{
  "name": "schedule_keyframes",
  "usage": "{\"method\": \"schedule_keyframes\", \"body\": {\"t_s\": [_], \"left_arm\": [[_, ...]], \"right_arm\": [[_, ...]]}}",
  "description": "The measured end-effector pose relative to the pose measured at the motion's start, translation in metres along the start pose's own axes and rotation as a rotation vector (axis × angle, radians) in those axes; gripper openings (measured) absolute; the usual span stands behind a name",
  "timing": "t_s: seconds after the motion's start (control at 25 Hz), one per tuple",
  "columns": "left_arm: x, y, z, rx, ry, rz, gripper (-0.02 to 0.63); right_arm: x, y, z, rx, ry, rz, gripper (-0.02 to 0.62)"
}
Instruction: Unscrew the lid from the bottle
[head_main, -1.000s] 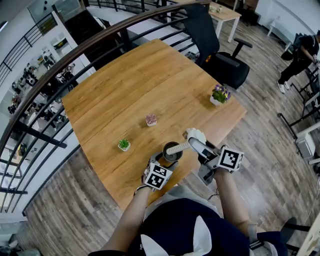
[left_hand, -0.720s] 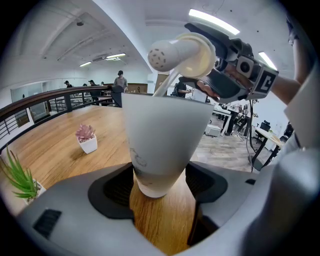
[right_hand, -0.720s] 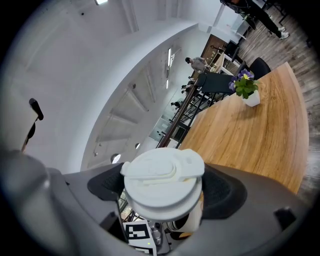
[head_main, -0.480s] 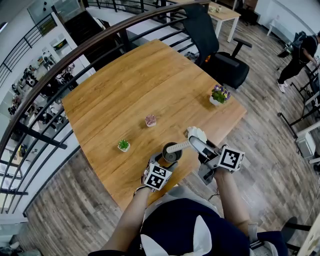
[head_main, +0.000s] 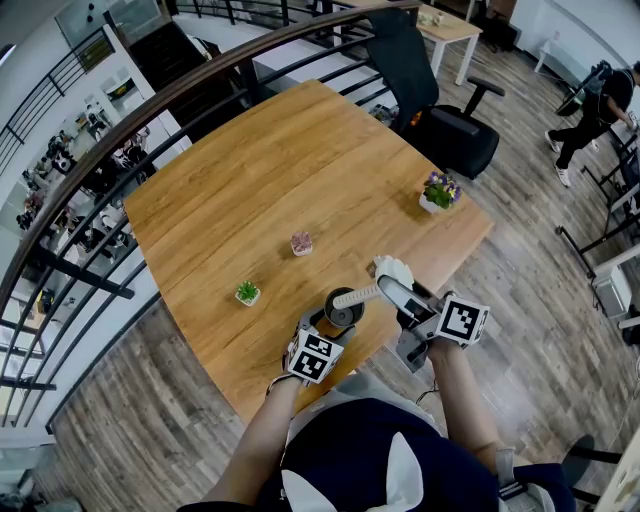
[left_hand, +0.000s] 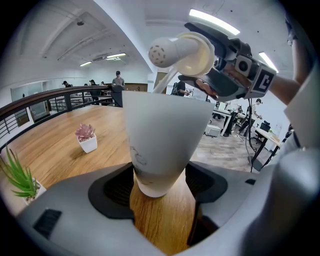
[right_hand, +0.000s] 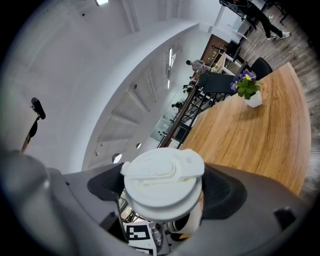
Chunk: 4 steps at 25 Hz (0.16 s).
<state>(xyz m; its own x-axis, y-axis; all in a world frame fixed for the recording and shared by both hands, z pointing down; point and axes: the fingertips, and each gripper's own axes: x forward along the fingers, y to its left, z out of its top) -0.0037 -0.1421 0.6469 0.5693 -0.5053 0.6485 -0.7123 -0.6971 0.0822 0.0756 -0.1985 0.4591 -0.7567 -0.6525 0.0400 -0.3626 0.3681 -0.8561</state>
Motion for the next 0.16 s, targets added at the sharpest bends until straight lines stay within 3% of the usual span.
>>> {"method": "schedule_keyframes", "body": {"t_s": [0.16], "left_arm": [[-0.0015, -0.0009, -0.0023, -0.002, 0.003, -0.001, 0.331]], "right_arm": [[-0.0001, 0.0001, -0.0014, -0.013, 0.005, 0.0, 0.46]]}}
